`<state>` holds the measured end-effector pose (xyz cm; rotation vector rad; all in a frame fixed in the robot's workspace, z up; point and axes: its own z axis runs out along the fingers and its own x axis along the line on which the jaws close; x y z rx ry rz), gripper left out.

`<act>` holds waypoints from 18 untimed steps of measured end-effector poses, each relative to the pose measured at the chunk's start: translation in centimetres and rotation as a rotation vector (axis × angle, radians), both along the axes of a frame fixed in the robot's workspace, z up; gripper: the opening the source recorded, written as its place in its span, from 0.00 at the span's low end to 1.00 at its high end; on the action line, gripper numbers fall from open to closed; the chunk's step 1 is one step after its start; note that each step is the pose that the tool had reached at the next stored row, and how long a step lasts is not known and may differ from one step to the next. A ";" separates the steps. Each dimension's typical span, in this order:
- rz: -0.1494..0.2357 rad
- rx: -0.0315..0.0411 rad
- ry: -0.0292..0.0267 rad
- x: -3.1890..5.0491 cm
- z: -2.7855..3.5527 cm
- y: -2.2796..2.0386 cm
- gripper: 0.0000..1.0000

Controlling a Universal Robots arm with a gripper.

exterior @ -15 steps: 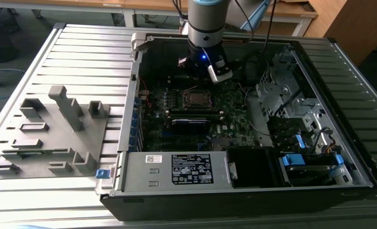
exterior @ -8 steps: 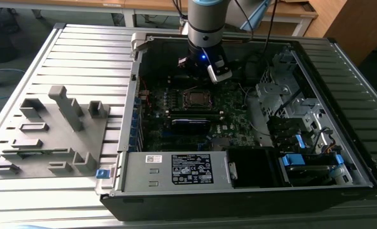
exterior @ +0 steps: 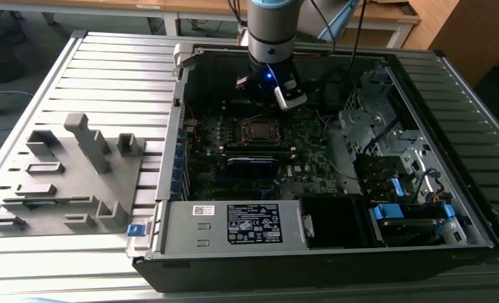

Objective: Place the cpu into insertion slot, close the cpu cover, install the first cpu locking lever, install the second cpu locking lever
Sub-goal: 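Install the first cpu locking lever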

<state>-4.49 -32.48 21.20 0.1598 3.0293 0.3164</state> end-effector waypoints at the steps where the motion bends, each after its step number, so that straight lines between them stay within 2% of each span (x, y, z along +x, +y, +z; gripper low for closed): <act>1: 0.000 0.0001 -0.0052 -0.01 -0.03 0.00 0.11; 2: 0.000 0.0001 -0.0091 -0.02 -0.06 0.00 0.11; 5: -0.001 -0.0001 -0.0134 -0.10 -0.16 0.00 0.11; 12: -0.056 -0.0006 -0.0134 -0.14 -0.33 0.01 0.11; 18: -0.076 -0.0007 -0.0134 -0.40 -0.37 0.17 0.11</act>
